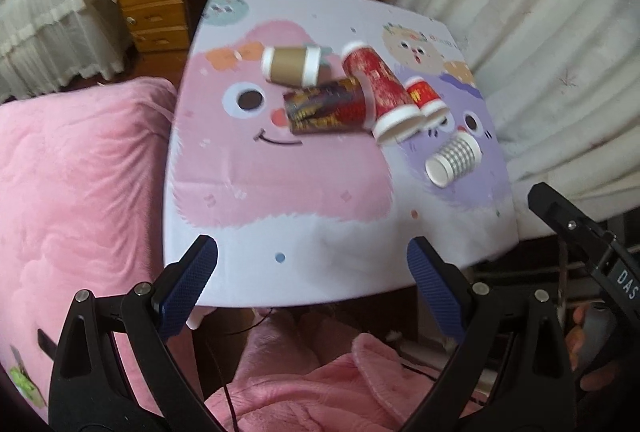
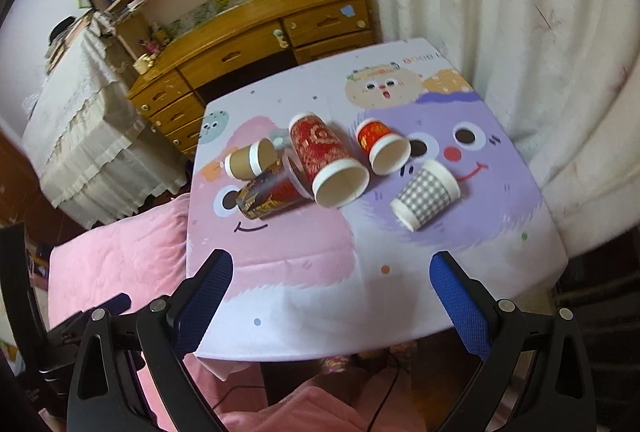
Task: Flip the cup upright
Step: 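Move the left gripper toward the gray plaid cup lying on its side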
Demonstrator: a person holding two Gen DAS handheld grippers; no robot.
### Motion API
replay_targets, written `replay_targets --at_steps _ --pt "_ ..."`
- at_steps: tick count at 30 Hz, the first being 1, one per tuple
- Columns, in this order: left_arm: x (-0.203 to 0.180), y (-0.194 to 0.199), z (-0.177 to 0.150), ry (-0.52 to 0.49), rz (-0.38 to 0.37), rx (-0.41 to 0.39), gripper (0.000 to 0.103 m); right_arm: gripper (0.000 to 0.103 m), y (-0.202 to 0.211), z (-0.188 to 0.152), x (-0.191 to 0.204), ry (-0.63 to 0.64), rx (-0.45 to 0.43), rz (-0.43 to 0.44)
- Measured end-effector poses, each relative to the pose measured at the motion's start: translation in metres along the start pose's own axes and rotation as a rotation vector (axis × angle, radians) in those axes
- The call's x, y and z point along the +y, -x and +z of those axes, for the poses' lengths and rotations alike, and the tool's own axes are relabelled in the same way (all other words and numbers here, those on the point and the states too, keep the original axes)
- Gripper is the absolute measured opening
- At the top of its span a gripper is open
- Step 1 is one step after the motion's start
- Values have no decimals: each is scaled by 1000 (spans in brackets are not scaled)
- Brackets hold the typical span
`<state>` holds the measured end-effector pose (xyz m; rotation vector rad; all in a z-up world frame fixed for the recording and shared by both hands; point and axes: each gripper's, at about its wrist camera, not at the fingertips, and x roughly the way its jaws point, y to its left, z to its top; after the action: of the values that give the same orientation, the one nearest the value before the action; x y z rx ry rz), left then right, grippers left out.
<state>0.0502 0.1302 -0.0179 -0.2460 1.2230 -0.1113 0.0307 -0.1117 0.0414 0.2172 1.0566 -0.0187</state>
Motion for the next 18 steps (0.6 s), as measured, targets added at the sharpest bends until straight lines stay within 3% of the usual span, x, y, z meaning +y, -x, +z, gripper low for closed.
replay_targets --at_steps 9,18 --pt "-8 -32 1 -131 -72 119 95 100 -14 -52 -35 -242 72 -32" --pt "-51 -65 11 -311 -76 227 95 100 -47 -96 -108 -551 228 35"
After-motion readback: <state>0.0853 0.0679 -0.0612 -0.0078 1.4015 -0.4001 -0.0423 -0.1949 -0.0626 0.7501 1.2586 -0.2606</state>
